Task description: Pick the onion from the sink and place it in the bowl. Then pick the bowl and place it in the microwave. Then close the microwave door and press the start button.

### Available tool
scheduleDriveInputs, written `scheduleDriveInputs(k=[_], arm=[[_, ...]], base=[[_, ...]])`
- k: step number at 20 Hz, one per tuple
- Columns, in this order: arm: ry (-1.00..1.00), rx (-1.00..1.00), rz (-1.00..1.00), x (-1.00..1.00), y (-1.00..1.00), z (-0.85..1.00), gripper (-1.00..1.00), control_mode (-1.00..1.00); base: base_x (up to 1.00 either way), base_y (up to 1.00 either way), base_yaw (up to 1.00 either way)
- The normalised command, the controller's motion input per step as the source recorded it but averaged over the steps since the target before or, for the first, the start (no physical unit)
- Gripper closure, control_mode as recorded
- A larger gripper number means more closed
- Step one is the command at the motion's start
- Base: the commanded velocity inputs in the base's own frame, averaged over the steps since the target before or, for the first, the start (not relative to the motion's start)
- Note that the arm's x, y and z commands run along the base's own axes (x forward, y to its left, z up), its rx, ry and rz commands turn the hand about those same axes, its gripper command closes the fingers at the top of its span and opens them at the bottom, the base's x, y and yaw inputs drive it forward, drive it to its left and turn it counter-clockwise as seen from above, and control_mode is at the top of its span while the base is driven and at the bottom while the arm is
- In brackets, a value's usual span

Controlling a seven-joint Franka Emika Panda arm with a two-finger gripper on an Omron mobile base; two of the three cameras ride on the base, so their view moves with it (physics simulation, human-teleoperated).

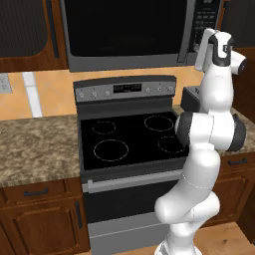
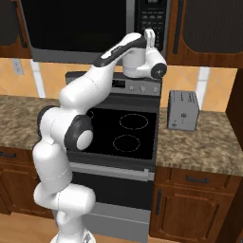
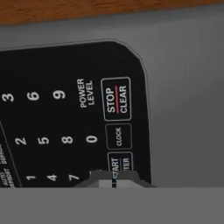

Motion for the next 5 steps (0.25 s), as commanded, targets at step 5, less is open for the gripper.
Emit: scheduleDriveInputs(k=[5], arm=[[-0.12,0.0,0.0,-0.62,0.0,-0.06,1.0,-1.0]], base=[[0.0,0.0,0.0]])
